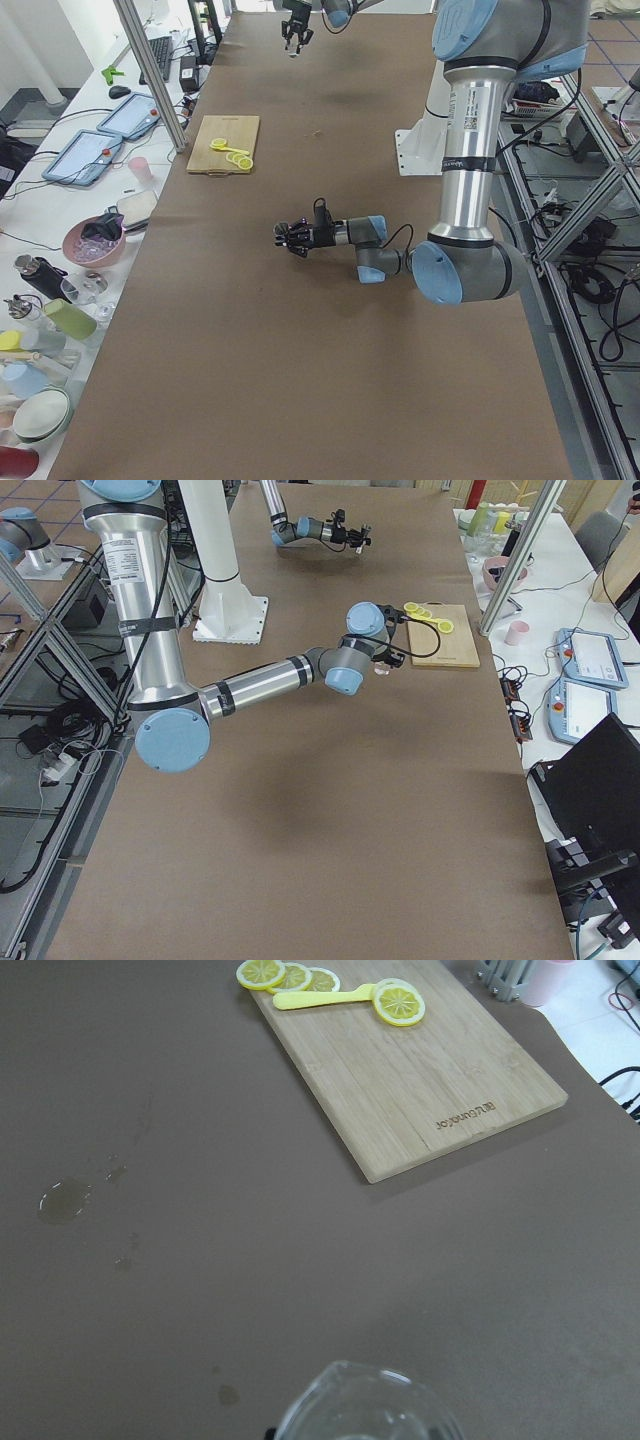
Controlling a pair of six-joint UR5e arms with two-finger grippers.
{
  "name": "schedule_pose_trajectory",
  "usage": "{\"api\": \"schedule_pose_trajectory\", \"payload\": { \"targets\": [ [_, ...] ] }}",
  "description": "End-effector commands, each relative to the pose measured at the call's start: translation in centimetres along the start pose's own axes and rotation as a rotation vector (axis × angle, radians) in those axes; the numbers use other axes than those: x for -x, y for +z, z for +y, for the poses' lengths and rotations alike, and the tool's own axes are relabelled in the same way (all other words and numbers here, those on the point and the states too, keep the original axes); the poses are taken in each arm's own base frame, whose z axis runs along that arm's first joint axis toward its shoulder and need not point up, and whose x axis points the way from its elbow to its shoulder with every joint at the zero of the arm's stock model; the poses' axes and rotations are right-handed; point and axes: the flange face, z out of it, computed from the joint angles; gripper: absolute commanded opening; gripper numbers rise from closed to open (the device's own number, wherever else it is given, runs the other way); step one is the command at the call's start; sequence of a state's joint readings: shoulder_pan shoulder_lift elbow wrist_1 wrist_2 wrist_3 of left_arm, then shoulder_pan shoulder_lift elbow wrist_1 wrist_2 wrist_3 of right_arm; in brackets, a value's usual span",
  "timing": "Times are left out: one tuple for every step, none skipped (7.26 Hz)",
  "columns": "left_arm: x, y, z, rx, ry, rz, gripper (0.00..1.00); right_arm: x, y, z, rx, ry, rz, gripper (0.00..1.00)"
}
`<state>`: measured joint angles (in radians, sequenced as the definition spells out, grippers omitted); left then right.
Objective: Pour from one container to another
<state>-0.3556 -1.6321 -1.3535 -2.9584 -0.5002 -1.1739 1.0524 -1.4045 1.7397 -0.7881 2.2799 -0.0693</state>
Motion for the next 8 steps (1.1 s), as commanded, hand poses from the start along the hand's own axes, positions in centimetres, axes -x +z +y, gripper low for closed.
{"api": "schedule_pose_trajectory", "payload": {
  "targets": [
    [-2.5,-0.4,-1.3,0.04,-0.031,0.041,0.0,0.3,1.9,-2.0,0.047,-0.116,-0.034,0.0],
    [-4.1,-0.7,-2.6,0.049,0.035,0.07,0.0,0.1,1.7,-3.4,0.067,-0.109,-0.035,0.0],
    [-5.7,-1.0,-3.7,0.054,0.086,0.099,0.0,-0.5,2.1,-4.6,0.078,-0.101,-0.045,0.0],
    [-7.1,-0.8,-3.6,0.087,0.152,0.138,0.0,-0.3,2.2,-5.0,0.074,-0.116,-0.036,0.0],
    [-9.4,-0.9,-4.2,0.132,0.208,0.211,0.0,-0.3,2.3,-5.0,0.075,-0.11,-0.034,0.0],
    [-11.8,-1.0,-4.7,0.166,0.252,0.264,0.0,-0.2,2.2,-5.2,0.072,-0.102,-0.035,0.0],
    [-14.1,-0.9,-4.9,0.181,0.249,0.297,0.0,-0.2,1.8,-6.0,0.061,-0.108,-0.032,0.0],
    [-17.1,-0.5,-6.2,0.189,0.208,0.348,0.0,-0.4,2.0,-5.3,0.068,-0.11,-0.018,0.0]
  ]
}}
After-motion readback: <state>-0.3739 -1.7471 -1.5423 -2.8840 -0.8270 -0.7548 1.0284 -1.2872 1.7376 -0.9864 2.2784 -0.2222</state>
